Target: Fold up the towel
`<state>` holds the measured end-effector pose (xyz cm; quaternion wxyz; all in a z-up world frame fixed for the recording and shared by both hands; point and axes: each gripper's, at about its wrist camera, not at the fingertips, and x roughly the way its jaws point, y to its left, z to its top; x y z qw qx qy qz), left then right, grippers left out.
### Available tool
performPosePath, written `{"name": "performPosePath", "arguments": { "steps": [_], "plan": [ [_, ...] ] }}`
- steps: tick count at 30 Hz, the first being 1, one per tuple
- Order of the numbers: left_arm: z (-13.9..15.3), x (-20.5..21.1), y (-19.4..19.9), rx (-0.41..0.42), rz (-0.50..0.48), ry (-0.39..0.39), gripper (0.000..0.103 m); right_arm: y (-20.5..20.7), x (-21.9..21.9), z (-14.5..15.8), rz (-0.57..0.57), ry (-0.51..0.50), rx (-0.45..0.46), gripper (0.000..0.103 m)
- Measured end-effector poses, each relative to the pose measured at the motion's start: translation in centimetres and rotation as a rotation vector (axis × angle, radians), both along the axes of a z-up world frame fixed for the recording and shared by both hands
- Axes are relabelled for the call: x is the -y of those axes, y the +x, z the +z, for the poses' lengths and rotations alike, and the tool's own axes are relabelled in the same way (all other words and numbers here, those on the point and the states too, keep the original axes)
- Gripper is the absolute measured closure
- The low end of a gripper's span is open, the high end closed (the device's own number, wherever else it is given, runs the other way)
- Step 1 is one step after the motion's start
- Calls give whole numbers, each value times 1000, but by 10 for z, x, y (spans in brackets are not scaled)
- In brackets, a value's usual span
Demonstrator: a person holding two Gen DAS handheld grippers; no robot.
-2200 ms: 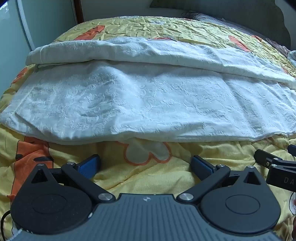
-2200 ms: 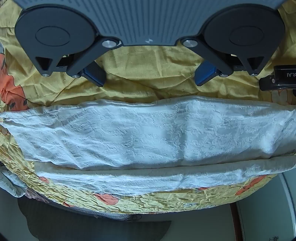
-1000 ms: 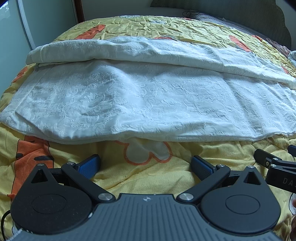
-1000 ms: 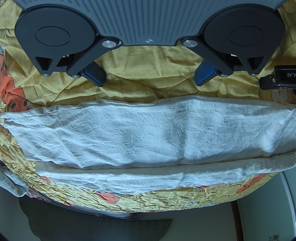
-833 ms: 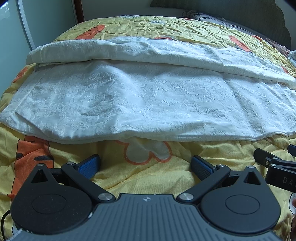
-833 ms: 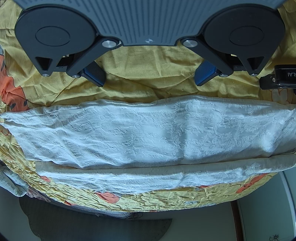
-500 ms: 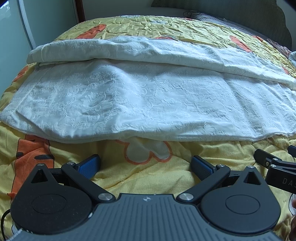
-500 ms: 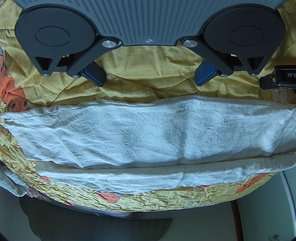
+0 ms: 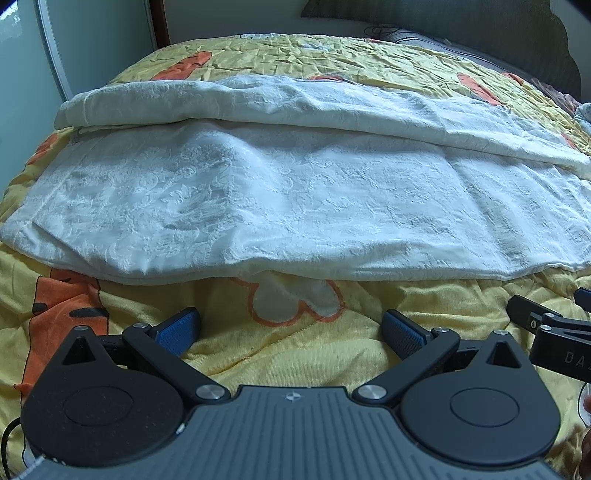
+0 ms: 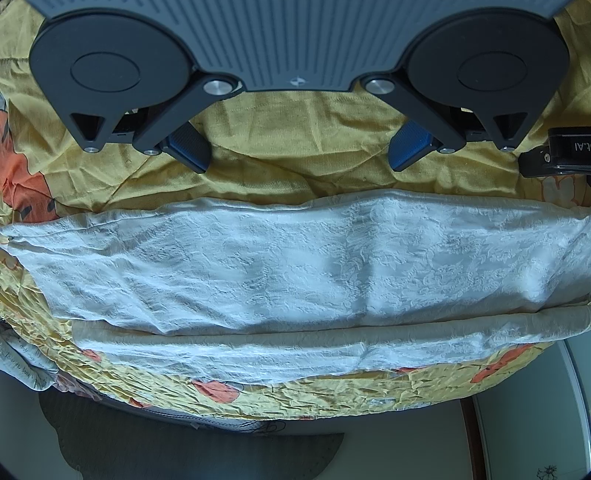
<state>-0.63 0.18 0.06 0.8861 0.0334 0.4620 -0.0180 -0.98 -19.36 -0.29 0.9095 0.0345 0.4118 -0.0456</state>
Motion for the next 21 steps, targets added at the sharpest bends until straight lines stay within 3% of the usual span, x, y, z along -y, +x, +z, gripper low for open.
{"name": "performPosePath", "arguments": {
  "steps": [21],
  "plan": [
    [-1,0,-8,51,-4,-2,0,-4,1,0,1,-1,11,0]
  ]
}}
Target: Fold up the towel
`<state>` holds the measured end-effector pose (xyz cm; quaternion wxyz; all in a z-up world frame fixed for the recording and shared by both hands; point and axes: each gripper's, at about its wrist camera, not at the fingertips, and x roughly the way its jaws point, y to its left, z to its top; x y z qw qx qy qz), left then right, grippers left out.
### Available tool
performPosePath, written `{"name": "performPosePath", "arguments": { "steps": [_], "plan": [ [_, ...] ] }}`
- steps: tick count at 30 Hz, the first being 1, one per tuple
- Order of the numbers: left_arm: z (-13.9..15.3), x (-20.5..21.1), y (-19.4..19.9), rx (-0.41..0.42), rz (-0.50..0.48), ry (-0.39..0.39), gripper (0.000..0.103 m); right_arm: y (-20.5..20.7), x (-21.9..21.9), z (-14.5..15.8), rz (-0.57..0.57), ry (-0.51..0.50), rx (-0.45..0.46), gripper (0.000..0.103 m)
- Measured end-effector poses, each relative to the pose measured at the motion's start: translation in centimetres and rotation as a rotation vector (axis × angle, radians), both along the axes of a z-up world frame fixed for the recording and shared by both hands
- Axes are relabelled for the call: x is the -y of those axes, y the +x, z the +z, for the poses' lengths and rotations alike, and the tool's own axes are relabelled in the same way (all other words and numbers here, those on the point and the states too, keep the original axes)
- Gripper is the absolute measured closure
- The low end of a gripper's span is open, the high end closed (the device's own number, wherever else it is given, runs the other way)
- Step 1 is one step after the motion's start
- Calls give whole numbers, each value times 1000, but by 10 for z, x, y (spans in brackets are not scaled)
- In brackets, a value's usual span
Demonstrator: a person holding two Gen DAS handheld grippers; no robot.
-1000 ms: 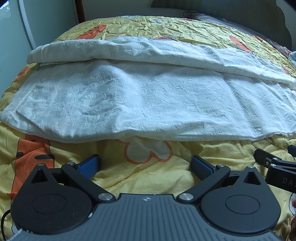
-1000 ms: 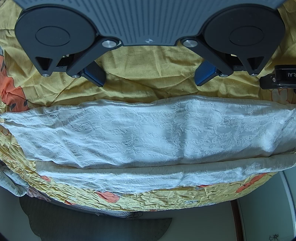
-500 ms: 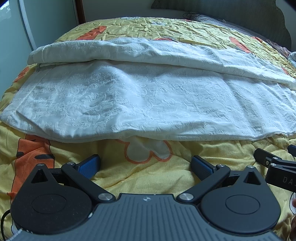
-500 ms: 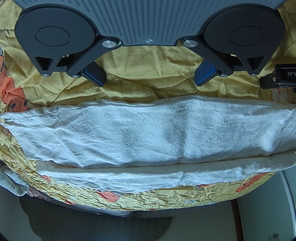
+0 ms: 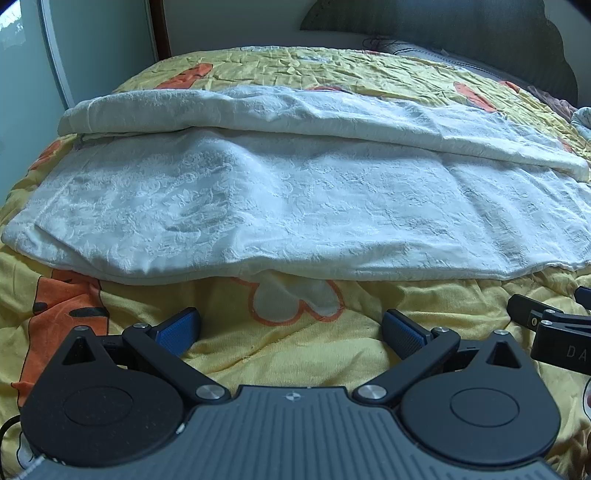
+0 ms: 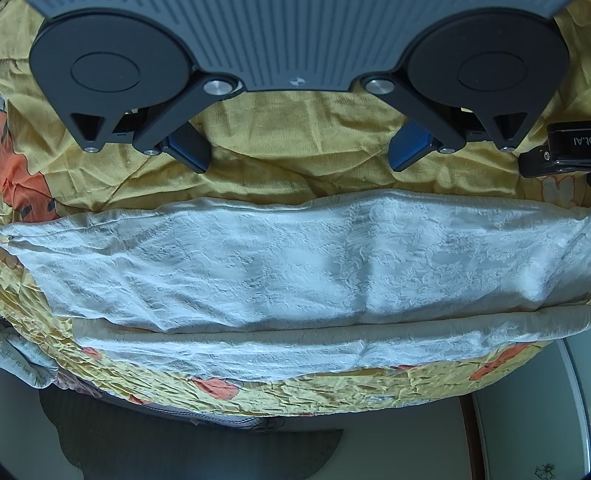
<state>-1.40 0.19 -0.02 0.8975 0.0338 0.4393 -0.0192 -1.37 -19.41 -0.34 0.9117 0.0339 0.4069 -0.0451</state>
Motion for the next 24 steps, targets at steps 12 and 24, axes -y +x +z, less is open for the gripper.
{"name": "performPosePath", "arguments": {
  "steps": [12,24],
  "plan": [
    [1,-1,-4,-3,-15,3,0,2,4,2,54,5,-13,0],
    [64,-46,-9,270,63,33,4,8,37,41,66,40,83,0]
  ]
}}
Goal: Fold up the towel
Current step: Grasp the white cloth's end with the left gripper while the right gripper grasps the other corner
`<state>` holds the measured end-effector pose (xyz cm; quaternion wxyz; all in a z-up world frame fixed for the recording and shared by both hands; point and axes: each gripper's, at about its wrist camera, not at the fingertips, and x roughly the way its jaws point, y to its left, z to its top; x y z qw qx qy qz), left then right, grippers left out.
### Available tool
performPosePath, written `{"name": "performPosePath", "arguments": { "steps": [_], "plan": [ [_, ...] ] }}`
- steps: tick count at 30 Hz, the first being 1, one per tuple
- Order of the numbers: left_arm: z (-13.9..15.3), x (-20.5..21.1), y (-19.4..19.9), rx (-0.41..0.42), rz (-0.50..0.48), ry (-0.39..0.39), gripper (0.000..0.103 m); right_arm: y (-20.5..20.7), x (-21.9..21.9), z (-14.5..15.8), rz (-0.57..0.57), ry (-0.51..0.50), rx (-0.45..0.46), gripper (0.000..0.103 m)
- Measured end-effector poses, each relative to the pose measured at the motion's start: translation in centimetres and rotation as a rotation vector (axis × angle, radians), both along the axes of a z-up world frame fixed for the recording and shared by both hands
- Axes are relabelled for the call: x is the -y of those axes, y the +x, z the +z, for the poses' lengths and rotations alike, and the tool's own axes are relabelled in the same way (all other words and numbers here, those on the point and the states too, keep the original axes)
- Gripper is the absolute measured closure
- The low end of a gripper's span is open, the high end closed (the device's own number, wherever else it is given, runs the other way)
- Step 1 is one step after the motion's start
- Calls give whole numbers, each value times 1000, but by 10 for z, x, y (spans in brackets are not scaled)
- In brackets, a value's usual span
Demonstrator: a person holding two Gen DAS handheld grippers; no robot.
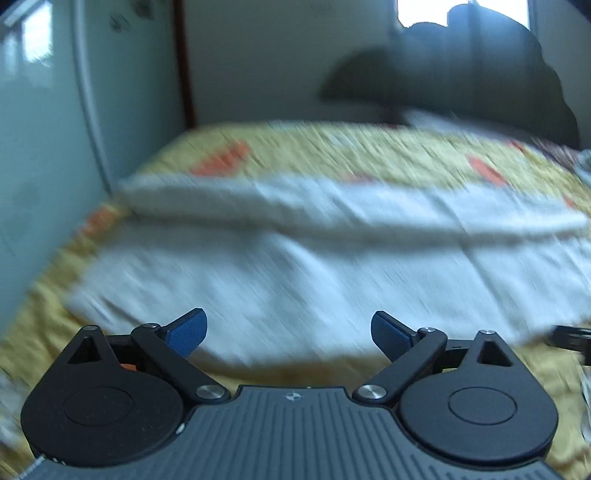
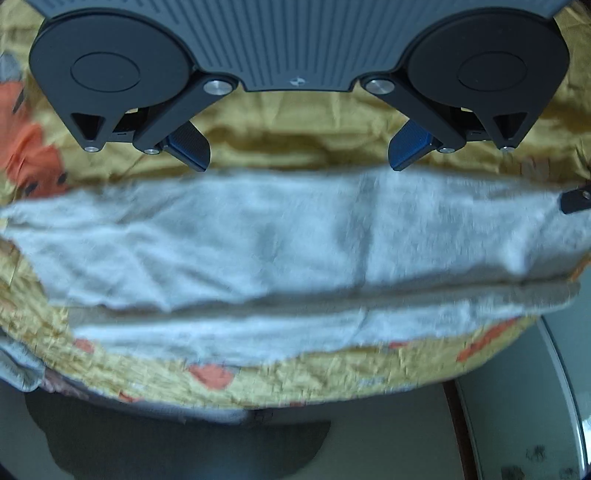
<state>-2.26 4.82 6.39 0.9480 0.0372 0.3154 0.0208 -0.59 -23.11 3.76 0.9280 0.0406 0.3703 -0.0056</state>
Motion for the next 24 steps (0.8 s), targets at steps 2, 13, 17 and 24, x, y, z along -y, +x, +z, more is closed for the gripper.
{"name": "performPosePath", "arguments": {
  "steps": [2,13,17,24],
  "plan": [
    [22,-23,10,67,37,19,4,8,5,20,26,-83,64,0],
    [111,-167,147,258,39,-95,0,77,22,138,329,4,377,0],
    [85,-218,229,1,41,-377,1,112,16,153,431,222,361,0],
    [-2,-272,305,-293,112,-673,2,159,-2,141,456,305,270,0]
  ]
}}
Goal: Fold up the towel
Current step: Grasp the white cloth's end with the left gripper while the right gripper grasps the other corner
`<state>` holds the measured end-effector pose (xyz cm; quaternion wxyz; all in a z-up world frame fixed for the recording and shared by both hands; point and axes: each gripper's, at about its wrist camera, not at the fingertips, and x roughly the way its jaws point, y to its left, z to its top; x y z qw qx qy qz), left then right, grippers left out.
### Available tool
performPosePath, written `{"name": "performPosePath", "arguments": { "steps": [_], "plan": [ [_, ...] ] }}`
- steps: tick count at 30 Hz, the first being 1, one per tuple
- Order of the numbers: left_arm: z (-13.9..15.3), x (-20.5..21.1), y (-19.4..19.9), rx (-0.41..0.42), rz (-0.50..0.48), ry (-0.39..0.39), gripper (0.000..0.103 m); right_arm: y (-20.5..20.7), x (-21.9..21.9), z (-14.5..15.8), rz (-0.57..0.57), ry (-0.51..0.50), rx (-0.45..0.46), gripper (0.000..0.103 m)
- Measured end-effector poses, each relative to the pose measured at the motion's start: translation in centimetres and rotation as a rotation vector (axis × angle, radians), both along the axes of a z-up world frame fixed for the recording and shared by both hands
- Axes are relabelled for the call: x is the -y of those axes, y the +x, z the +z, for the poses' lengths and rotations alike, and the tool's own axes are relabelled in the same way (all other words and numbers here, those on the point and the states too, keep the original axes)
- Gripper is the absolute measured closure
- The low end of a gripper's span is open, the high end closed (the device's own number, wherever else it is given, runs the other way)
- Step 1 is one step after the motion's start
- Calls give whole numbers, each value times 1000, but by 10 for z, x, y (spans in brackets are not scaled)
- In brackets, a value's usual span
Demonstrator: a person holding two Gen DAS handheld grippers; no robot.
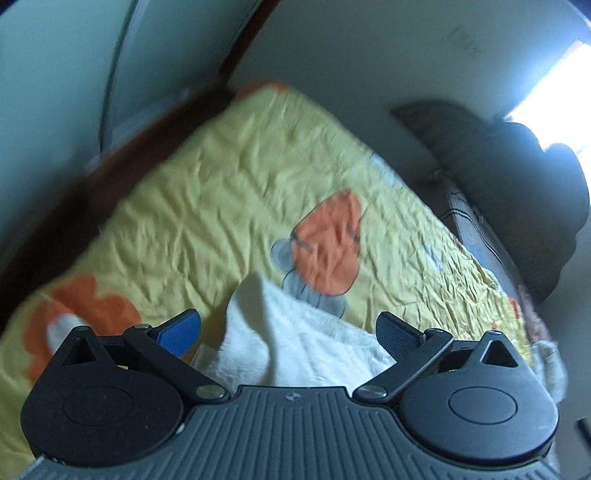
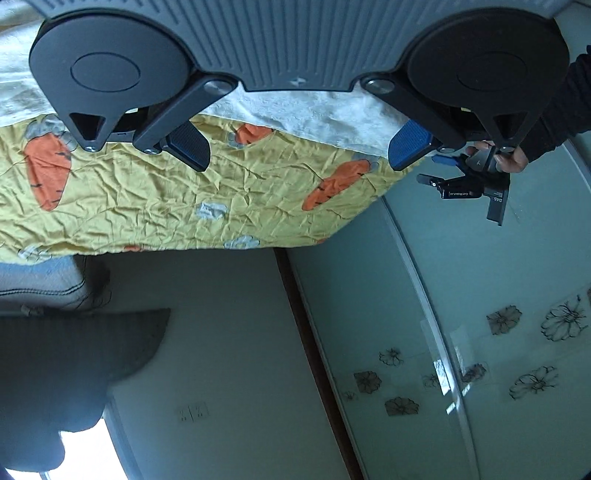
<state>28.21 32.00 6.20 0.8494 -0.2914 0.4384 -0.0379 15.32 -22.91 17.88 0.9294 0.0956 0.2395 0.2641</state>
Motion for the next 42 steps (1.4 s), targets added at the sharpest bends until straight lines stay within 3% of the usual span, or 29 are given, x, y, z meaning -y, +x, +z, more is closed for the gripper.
{"name": "performPosePath", "arguments": {
  "steps": [6,9,12,14,15,17,19,24,28,32,36,39,41,42],
  "plan": [
    [-43,-15,21,-75,-53,-123,2,26,-8,-32,-20,-34,-93,0],
    [-50,-10,33,-70,-94,-134,8,40,-12,-48,-15,-44,-133,0],
    [-52,-3,43,-78,-126,-105,25,54,-17,-60,11,-65,-133,0],
    [-51,6,47,-86,-188,-47,47,61,-17,-66,42,-74,-110,0],
    [-51,10,48,-97,-207,-13,65,68,-20,-73,60,-80,-90,0],
    [-49,16,46,-85,-243,56,80,78,-20,-82,86,-97,-51,0],
    [-45,21,43,-61,-266,112,84,91,-21,-88,82,-135,-45,0],
    [-15,33,20,113,-272,215,94,131,-23,-106,209,-178,-144,0],
    [22,40,-20,359,-321,182,96,156,-27,-126,300,-263,-222,0],
    [38,42,-64,512,-350,155,95,174,-29,-145,369,-313,-292,0],
    [39,36,-105,622,-339,110,95,194,-30,-161,428,-331,-371,0],
    [36,31,-123,646,-320,79,95,201,-30,-165,478,-332,-394,1],
    [35,30,-126,640,-310,72,95,207,-30,-163,498,-323,-413,9],
    [36,29,-126,636,-304,72,95,209,-29,-162,506,-308,-427,20]
  ]
}}
